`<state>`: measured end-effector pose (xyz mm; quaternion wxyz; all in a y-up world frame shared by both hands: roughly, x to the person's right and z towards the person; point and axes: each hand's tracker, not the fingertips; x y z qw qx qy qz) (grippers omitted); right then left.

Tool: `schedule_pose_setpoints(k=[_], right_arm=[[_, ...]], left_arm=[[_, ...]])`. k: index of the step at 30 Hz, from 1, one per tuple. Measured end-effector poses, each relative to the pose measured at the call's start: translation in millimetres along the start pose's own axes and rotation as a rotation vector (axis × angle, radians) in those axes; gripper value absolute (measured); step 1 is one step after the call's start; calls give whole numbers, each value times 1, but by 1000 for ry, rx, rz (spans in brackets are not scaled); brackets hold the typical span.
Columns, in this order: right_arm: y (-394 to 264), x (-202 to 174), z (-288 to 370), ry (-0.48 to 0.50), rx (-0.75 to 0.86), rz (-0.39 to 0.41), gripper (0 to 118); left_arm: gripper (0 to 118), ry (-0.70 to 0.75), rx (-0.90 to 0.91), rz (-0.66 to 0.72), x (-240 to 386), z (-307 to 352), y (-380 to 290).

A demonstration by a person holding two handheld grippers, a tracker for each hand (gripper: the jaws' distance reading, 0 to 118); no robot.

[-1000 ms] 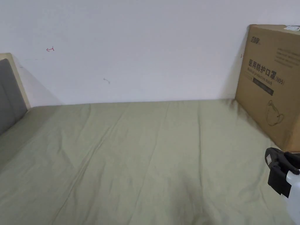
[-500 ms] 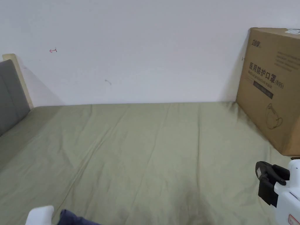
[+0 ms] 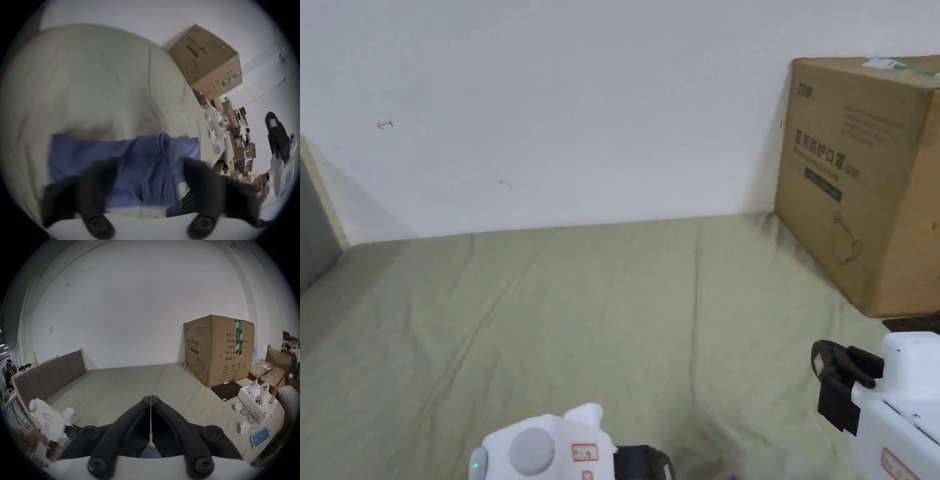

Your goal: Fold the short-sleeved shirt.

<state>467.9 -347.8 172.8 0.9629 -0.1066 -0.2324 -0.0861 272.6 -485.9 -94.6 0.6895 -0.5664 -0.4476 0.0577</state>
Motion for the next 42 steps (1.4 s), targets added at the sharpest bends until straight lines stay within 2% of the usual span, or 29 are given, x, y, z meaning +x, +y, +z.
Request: schedule_pose_setpoints(k=[1, 4, 9, 10, 11, 12, 13, 15, 17, 20, 24, 25, 27, 28, 30, 32, 35, 39, 40, 41, 42], right_arm=[[-1, 2, 1, -4, -5, 1, 0], [-1, 10, 6, -11, -21, -1, 0], [1, 26, 8, -13, -39, -14, 0], [2, 29, 7, -21, -45, -22, 0], [2, 32, 7, -24, -49, -33, 0], [2, 35, 6, -25, -49, -44, 0], [2, 37, 5, -23, -47, -52, 0], [1, 42, 3, 8, -44, -62, 0], [2, 42, 2, -2, -50, -50, 0], [2, 43, 1, 1, -56, -37, 0], [1, 40, -2, 7, -74, -11, 0], [0, 40, -3, 9, -81, -5, 0], [-1, 38, -4, 12, -93, 2, 0], [-2, 37, -5, 17, -99, 5, 0], [-3, 36, -5, 27, -108, 12, 0], [-2, 34, -4, 34, -110, 23, 0], [0, 32, -3, 40, -110, 34, 0], [3, 28, -5, 49, -106, 20, 0], [4, 27, -6, 53, -107, 12, 0], [4, 26, -7, 54, -109, 7, 0], [3, 24, -8, 54, -112, 4, 0]], left_arm=[[103, -15, -41, 22, 1, -14, -3], [102, 36, -41, -5, 3, -16, -8], [103, 80, 112, -127, 5, 38, -10], [98, 114, 140, -132, 5, 48, -11], [86, 157, 170, -138, 6, 56, -12], [57, 178, 192, -140, 8, 58, -11], [0, 199, 188, -147, 9, 54, -10], [0, 205, 167, -152, 7, 59, -12], [0, 167, 98, -154, 10, 28, -12], [0, 200, 3, -211, 25, -15, -19], [0, 223, -242, -251, 33, -87, -43], [0, 225, -246, -279, 33, -98, -50], [0, 152, -151, -242, 35, -93, -49], [0, 166, -176, -180, 31, -93, -46], [0, 90, -161, -134, 27, -76, -43], [0, -66, -107, -86, 18, -47, -38], [0, -151, 16, -12, -3, 12, -28], [28, -167, 121, 89, -71, 78, -11], [73, -155, 121, 116, -90, 87, -10], [104, -119, 118, 146, -105, 92, -10], [118, -91, 125, 173, -120, 97, -12]])
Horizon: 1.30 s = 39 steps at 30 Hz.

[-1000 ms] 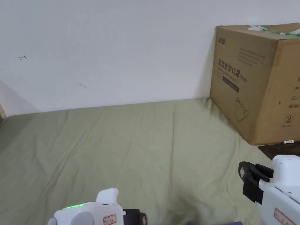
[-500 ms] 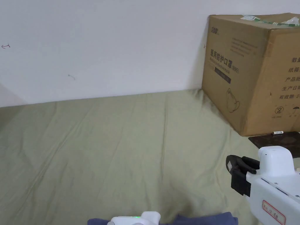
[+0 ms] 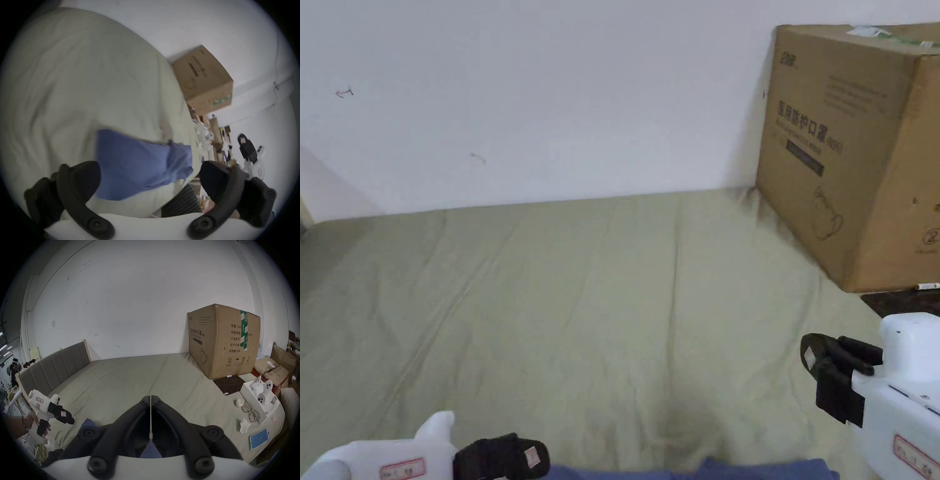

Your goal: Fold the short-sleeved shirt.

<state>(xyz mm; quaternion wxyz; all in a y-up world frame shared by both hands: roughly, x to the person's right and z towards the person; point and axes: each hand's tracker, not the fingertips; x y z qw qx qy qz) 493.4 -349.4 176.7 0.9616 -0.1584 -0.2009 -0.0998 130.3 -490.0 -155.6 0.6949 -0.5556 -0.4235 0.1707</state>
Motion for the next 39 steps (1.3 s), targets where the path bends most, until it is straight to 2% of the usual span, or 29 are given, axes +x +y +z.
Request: schedule_pose_setpoints(k=[4, 6, 9, 10, 11, 13, 14, 17, 18, 20, 21, 22, 24, 25, 30, 32, 36, 37, 39], right_arm=[[-2, -5, -4, -3, -35, -6, 0], [-3, -5, -3, 6, -48, -14, 0], [0, -3, -2, 2, -67, -33, 0], [2, -2, -2, -8, -78, -48, 0], [5, -2, -1, -17, -86, -66, 0], [10, 1, 1, -21, -85, -96, 0], [11, 2, 2, -16, -82, -113, 0], [15, 1, 2, -10, -76, -126, 0], [15, 1, 1, -10, -75, -124, 0], [14, -2, -1, -9, -81, -111, 0], [14, -4, -2, -7, -86, -106, 0], [12, -5, -3, -4, -91, -103, 0], [10, -6, -4, 6, -102, -105, 0], [9, -7, -4, 9, -107, -107, 1], [5, -8, -6, 16, -118, -95, 0], [5, -10, -8, 22, -123, -89, 0], [3, -16, -11, 47, -128, -84, 0], [3, -18, -12, 56, -130, -85, 0], [1, -22, -12, 75, -131, -86, 1]], left_arm=[[118, -3, 17, 105, -52, 1, -4], [118, -70, -22, 147, -73, -16, -5], [118, -235, -129, 320, -100, -60, -17], [118, -287, -99, 333, -103, -67, -20], [118, -318, -52, 284, -100, -68, -17], [118, -384, -62, 250, -98, -77, -13], [118, -367, -65, 269, -102, -76, -16], [117, -483, -72, 348, -106, -83, -18], [109, -526, -74, 395, -108, -82, -21], [8, -435, -50, 388, -109, -84, -24], [9, -298, -64, 337, -106, -90, -26], [9, -47, -118, 240, -104, -94, -31], [9, -207, 11, 275, -89, -89, -34], [9, -107, -35, 208, -85, -89, -31], [9, 1, 26, 33, -50, -34, -24], [9, 148, 115, -64, -37, 6, -25], [9, 545, 248, -115, -10, 77, -31], [9, 581, 256, -143, -1, 86, -31], [9, 512, 258, -148, 21, 88, -33]])
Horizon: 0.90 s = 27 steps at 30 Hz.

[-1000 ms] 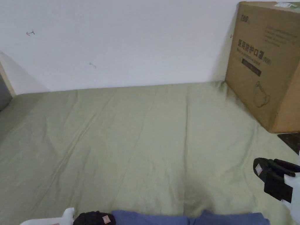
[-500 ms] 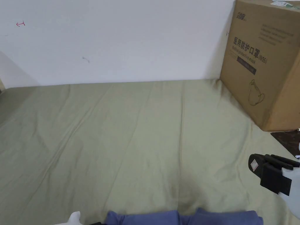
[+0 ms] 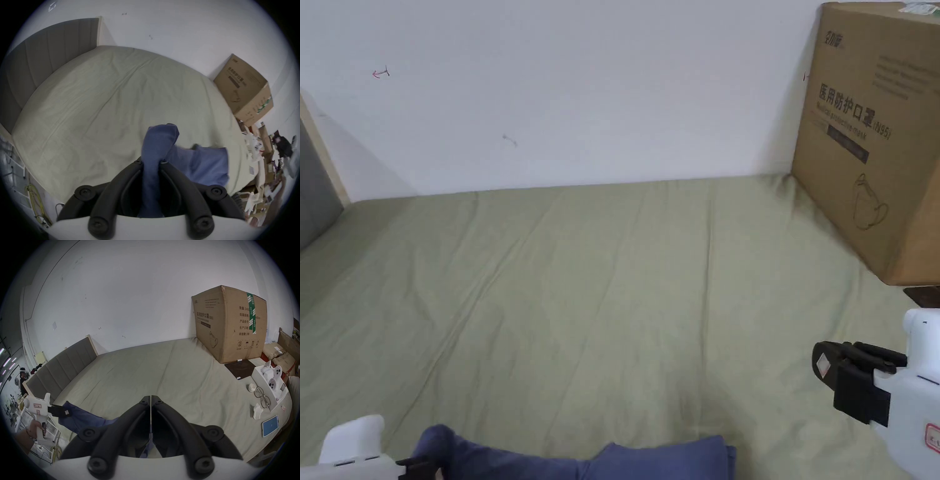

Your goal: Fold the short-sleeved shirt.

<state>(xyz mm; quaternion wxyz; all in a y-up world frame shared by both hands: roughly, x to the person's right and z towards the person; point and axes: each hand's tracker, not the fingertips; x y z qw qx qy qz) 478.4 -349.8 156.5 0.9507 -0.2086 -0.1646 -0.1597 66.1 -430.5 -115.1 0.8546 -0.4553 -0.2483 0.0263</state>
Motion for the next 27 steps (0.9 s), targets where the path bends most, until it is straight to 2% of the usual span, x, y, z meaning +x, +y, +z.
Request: schedule_pose_setpoints(k=[3, 7, 8, 9, 10, 11, 12, 13, 16, 21, 23, 24, 25, 26, 27], right_arm=[[-2, -5, -1, 20, -9, 3, 0], [-5, -3, 4, 33, -12, -8, 0], [-5, -2, 6, 30, -11, -11, 0], [-6, 1, 8, 25, -14, -19, 0], [-6, 4, 9, 21, -21, -34, 0], [-6, 7, 10, 17, -21, -42, 0], [-7, 11, 12, 12, -20, -49, 0], [-8, 15, 12, 5, -21, -55, 1], [-10, 23, 12, -24, -30, -61, 1], [-7, 31, 18, -14, -15, -75, 0], [-5, 33, 17, -11, -7, -70, 1], [-5, 33, 16, -13, -6, -66, 1], [-5, 33, 15, -19, -5, -58, 1], [-6, 34, 13, -24, -4, -53, 1], [-6, 34, 12, -27, 0, -50, 1]], left_arm=[[9, -179, -48, -22, 52, -7, 6], [12, -350, -201, -3, 133, -63, 1], [20, -368, -232, 2, 150, -77, -3], [35, -422, -256, 6, 168, -94, -11], [63, -477, -277, -3, 184, -110, -19], [83, -532, -315, 11, 199, -123, -29], [97, -566, -376, 14, 212, -139, -39], [99, -564, -438, 5, 221, -157, -52], [100, -473, -429, -14, 227, -171, -65], [100, -601, -277, 51, 200, -115, -32], [99, -511, -181, -34, 187, -87, -17], [98, -412, -140, -84, 183, -76, -13], [93, -344, -101, -121, 179, -68, -11], [78, -314, -81, -146, 177, -64, -12], [47, -302, -71, -170, 179, -65, -14]])
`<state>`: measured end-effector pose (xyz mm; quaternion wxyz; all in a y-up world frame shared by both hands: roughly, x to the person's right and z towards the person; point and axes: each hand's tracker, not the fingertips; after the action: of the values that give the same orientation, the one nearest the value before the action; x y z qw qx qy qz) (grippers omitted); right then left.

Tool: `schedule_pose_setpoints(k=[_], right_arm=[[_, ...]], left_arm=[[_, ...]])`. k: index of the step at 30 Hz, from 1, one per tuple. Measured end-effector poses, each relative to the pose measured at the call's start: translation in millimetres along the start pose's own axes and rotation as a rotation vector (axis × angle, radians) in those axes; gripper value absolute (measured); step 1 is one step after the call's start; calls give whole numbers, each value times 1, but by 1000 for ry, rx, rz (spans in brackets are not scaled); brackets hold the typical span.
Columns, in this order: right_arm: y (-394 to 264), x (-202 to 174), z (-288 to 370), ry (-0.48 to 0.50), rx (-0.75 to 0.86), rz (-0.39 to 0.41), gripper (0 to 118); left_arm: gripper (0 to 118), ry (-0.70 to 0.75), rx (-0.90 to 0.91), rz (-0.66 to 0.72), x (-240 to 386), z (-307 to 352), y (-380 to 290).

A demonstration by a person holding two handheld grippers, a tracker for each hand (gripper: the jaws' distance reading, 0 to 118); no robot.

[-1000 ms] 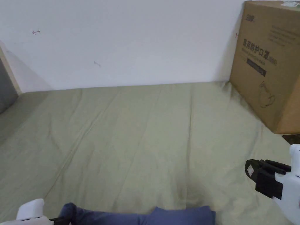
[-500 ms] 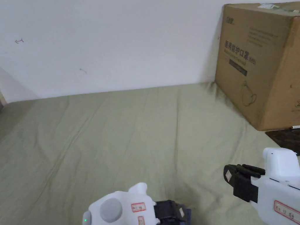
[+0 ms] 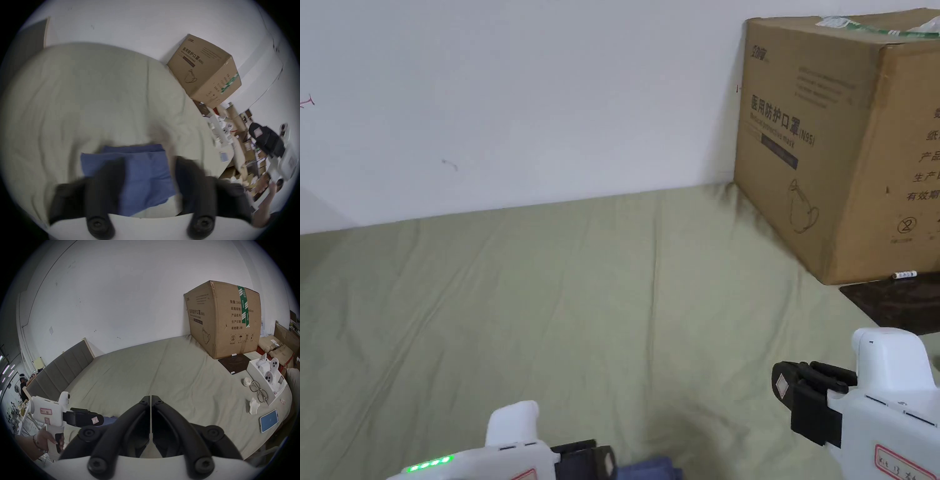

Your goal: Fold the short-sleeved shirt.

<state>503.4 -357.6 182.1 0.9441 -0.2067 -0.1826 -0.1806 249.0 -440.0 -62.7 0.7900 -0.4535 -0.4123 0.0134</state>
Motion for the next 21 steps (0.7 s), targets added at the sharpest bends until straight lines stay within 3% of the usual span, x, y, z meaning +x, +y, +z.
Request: schedule_pose_setpoints(k=[1, 4, 9, 12, 14, 16, 21], right_arm=[[0, 0, 0, 2, 6, -5, 1], [-1, 1, -1, 32, 13, -37, 1], [-2, -3, -1, 20, -11, -8, 1], [-2, -3, 5, 28, -6, -2, 1], [-1, -4, 6, 27, -3, 8, 1], [-1, -3, 6, 24, -8, 10, 1], [-5, -2, 8, 36, -13, -15, 1]], left_arm=[[0, -4, -9, -31, 1, -5, -2], [0, -26, -103, -36, 8, -28, -16], [0, -133, -319, -47, 34, -93, -43], [0, -110, -441, 34, 37, -136, -74], [0, -283, -387, 160, 36, -146, -76], [0, -265, -434, 215, 41, -153, -79], [0, -248, -165, 28, 60, -99, -59]])
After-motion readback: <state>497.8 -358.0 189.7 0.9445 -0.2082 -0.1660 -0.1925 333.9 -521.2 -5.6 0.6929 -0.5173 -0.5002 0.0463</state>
